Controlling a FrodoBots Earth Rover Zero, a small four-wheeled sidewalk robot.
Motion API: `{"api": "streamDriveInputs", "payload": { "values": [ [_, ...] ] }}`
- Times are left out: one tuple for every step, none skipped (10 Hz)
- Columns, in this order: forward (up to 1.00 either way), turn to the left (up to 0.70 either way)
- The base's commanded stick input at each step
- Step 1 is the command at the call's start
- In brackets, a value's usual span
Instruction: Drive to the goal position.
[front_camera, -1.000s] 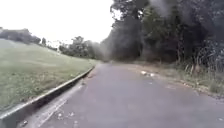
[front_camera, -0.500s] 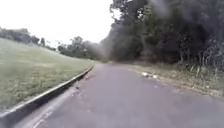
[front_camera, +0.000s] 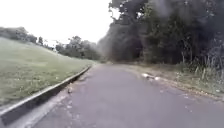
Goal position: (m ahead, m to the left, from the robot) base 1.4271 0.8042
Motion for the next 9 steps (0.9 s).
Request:
{"api": "streamDriveInputs", "payload": {
  "values": [
    [0.85,-0.02],
    [0.85,-0.02],
    [0.85,-0.01],
    [0.85,0.00],
    [0.85,0.00],
    [0.85,0.01],
    [0.85,0.01],
    [0.85,0.01],
    [0.85,0.02]
  ]
}}
